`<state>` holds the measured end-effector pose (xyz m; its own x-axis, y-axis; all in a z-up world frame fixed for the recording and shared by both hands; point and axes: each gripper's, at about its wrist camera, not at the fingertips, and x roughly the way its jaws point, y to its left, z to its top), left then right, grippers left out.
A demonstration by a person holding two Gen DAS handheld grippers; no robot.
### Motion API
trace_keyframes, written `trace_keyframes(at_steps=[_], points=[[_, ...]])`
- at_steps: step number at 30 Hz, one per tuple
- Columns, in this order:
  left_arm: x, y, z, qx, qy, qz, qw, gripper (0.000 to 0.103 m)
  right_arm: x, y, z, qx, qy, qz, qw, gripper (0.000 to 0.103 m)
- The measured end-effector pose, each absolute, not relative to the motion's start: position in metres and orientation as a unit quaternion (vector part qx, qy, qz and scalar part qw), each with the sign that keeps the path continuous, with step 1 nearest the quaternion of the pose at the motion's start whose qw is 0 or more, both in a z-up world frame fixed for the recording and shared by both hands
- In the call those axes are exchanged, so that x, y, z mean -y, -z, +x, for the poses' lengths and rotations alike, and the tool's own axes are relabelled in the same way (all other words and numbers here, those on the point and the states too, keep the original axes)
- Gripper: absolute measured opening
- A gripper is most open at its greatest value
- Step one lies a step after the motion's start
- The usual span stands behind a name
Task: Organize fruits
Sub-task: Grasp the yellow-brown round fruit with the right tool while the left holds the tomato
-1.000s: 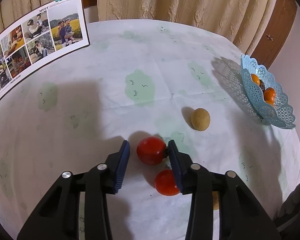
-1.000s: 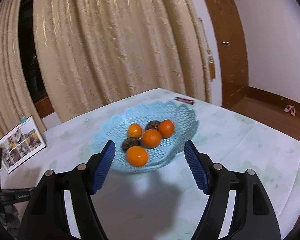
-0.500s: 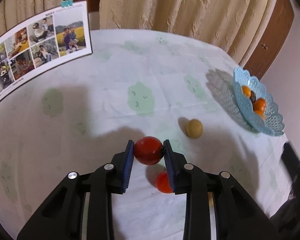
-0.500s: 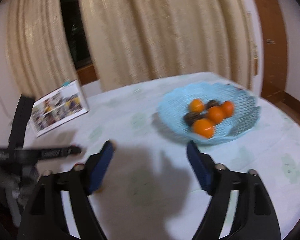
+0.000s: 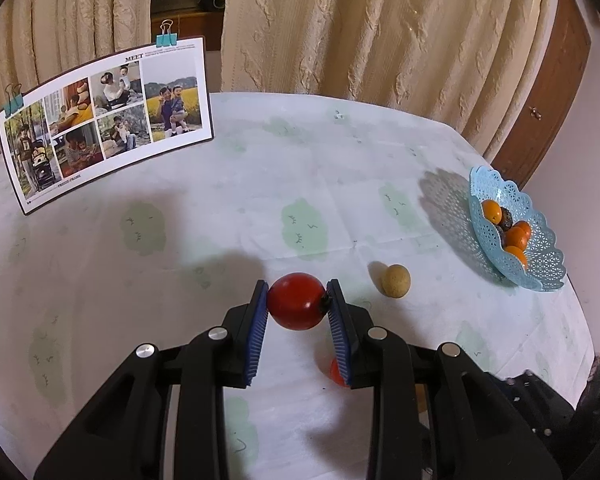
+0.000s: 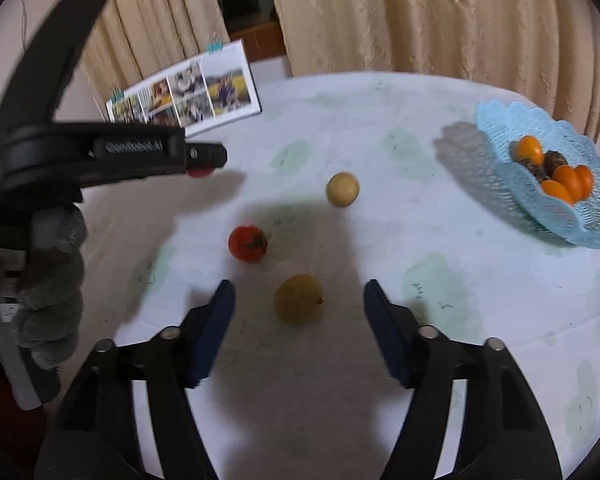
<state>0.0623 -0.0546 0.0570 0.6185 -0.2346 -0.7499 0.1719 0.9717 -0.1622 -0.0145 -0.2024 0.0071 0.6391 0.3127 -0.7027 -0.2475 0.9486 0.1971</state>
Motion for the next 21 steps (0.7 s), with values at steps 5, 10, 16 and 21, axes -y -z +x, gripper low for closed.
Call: trace_keyframes(at_steps=[5, 10, 16, 21], points=[[0.055, -0.057, 0.061, -0.422, 0.112, -0.036, 0.899, 0.03, 0.2, 0.001, -0.005, -0.418, -0.158, 0.038, 0.894, 0.035], [0.057, -0.056, 0.061, -0.421, 0.113, -0.033, 0.9, 0.03, 0.207, -0.003, -0.008, -0.408, -0.154, 0.046, 0.899, 0.029], [0.06, -0.056, 0.06, -0.419, 0.111, -0.025, 0.901, 0.03, 0.228, -0.014, -0.017, -0.389, -0.141, 0.073, 0.907, 0.028], [0.064, -0.056, 0.058, -0.414, 0.109, -0.016, 0.904, 0.03, 0.252, -0.032, -0.022, -0.359, -0.114, 0.092, 0.922, 0.028]])
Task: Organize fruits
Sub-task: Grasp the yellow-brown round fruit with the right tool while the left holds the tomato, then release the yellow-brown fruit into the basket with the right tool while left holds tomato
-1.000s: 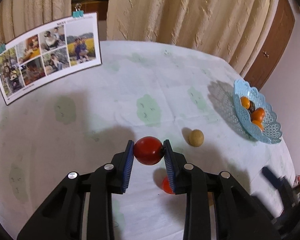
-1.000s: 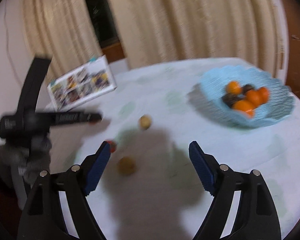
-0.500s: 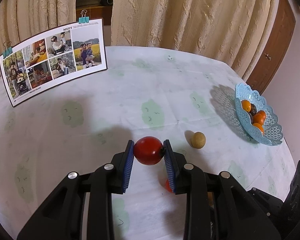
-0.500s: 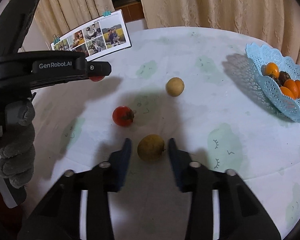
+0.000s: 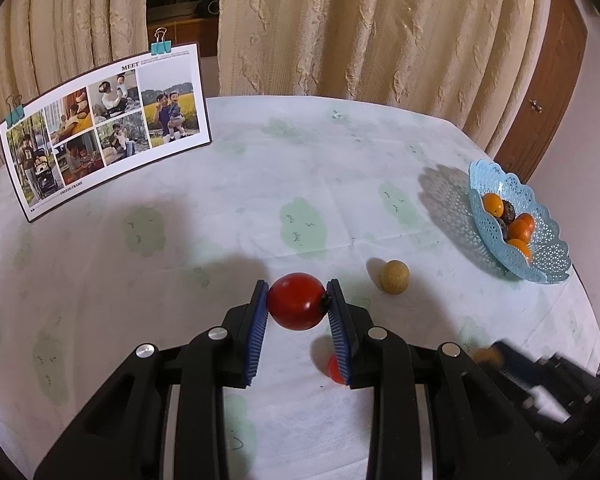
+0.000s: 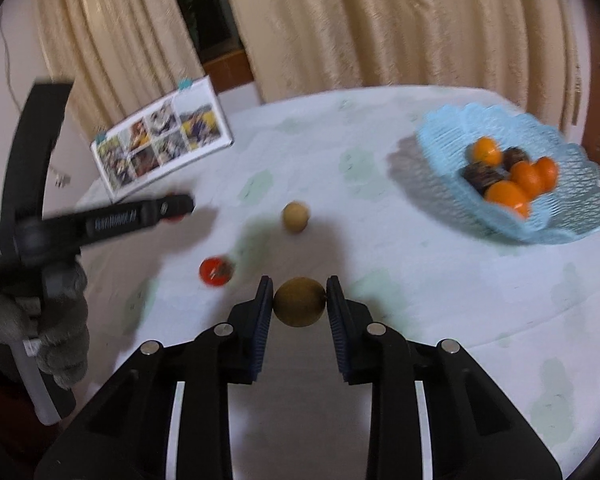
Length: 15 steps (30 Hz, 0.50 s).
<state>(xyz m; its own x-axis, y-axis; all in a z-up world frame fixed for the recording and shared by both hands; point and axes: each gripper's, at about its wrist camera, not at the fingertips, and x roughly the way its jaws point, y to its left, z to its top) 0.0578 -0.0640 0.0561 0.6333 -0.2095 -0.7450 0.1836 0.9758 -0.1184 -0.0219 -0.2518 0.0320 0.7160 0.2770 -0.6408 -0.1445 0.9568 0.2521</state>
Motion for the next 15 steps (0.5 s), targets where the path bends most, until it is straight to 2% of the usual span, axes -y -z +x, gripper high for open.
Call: trace_keyframes(at_steps=[15], points=[[0.075, -0.057, 0.054, -0.408, 0.111, 0.004, 0.906, 0.03, 0.341, -0.074, -0.023, -0.288, -0.021, 0.139, 0.947, 0.028]])
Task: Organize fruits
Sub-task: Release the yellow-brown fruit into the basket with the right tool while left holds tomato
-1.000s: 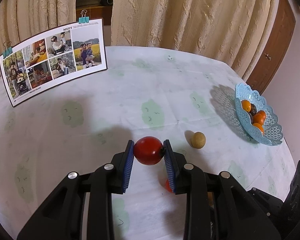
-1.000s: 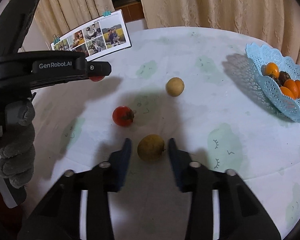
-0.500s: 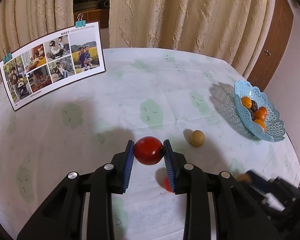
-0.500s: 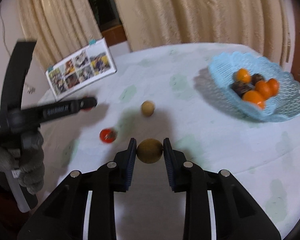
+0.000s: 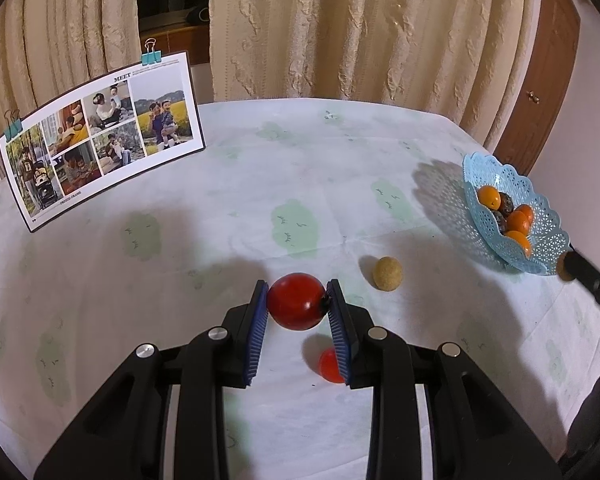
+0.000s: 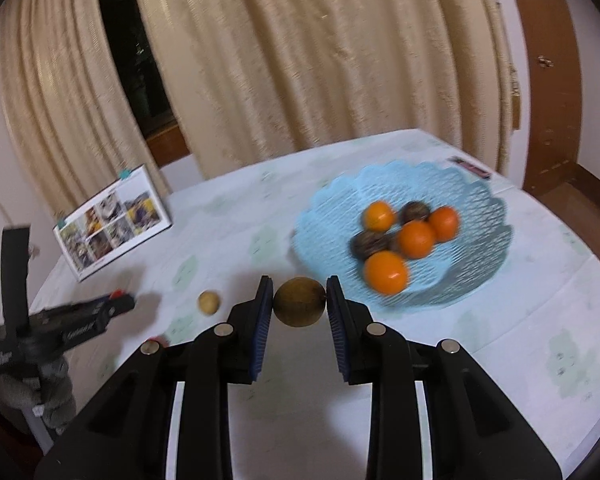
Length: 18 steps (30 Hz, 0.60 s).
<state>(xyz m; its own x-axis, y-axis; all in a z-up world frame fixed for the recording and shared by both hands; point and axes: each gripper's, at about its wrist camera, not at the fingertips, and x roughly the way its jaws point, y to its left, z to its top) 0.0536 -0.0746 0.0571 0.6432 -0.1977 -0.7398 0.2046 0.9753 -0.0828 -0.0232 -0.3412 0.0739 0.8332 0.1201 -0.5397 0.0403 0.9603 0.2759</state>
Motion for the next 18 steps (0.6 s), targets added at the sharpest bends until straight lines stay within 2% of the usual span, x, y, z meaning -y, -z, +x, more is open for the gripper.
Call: trace_keyframes(at_steps=[15, 16, 18], points=[[0.095, -0.058, 0.052, -0.41, 0.122, 0.016, 0.904, 0.03, 0.426, -0.055, -0.006, -0.282, 0.063, 0.198, 0.936, 0.029], [0.097, -0.058, 0.052, -0.41, 0.123, 0.017, 0.903, 0.03, 0.43, -0.054, -0.006, -0.282, 0.065, 0.203, 0.936, 0.03], [0.101, -0.058, 0.052, -0.411, 0.127, 0.019, 0.902, 0.03, 0.436, -0.051, -0.007, -0.277, 0.072, 0.213, 0.934, 0.042]])
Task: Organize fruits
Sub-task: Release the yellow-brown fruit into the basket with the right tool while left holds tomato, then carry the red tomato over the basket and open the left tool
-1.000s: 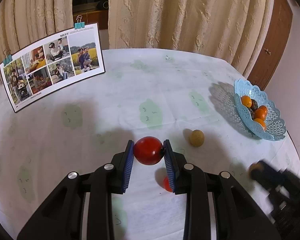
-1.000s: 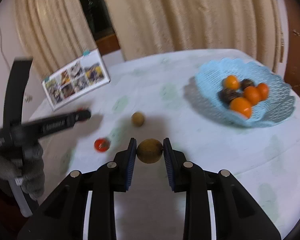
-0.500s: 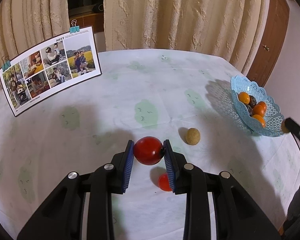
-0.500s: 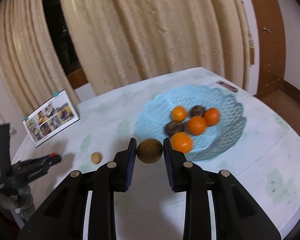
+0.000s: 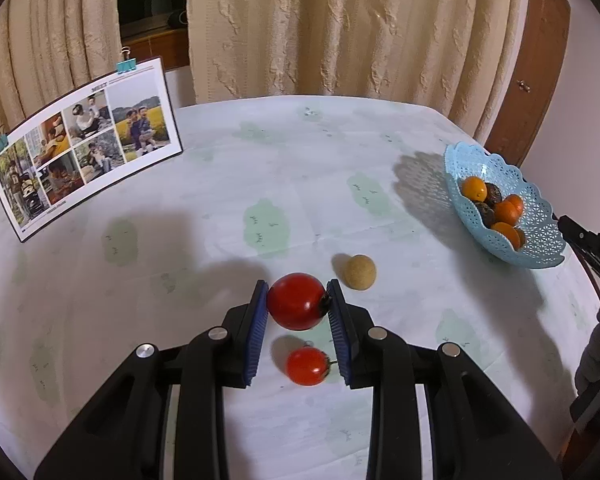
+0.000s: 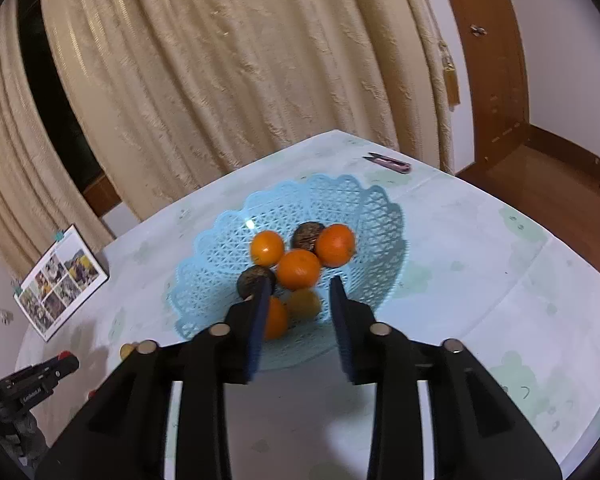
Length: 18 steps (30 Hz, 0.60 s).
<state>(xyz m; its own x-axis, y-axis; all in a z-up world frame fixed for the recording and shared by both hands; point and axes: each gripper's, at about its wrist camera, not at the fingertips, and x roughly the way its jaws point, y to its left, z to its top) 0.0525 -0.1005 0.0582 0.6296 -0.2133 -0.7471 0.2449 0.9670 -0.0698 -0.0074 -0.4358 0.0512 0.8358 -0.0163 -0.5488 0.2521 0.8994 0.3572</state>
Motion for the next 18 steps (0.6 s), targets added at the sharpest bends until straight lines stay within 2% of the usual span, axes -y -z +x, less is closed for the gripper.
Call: trace_keyframes(at_steps=[1, 6, 10, 18], points=[[0.103, -0.059, 0.053, -0.412, 0.129, 0.021, 0.902, 0.03, 0.439, -0.05, -0.009, -0.273, 0.077, 0.219, 0.934, 0.052], [0.119, -0.062, 0.054, -0.409, 0.14, 0.032, 0.901, 0.03, 0.451, -0.046, -0.023, -0.245, 0.126, 0.224, 0.935, 0.054], [0.139, -0.066, 0.055, -0.407, 0.156, 0.044, 0.899, 0.03, 0.455, -0.04, -0.037, -0.211, 0.174, 0.223, 0.936, 0.066], [0.188, -0.074, 0.06, -0.402, 0.201, 0.058, 0.891, 0.03, 0.454, -0.035, -0.05, -0.183, 0.196, 0.225, 0.937, 0.068]])
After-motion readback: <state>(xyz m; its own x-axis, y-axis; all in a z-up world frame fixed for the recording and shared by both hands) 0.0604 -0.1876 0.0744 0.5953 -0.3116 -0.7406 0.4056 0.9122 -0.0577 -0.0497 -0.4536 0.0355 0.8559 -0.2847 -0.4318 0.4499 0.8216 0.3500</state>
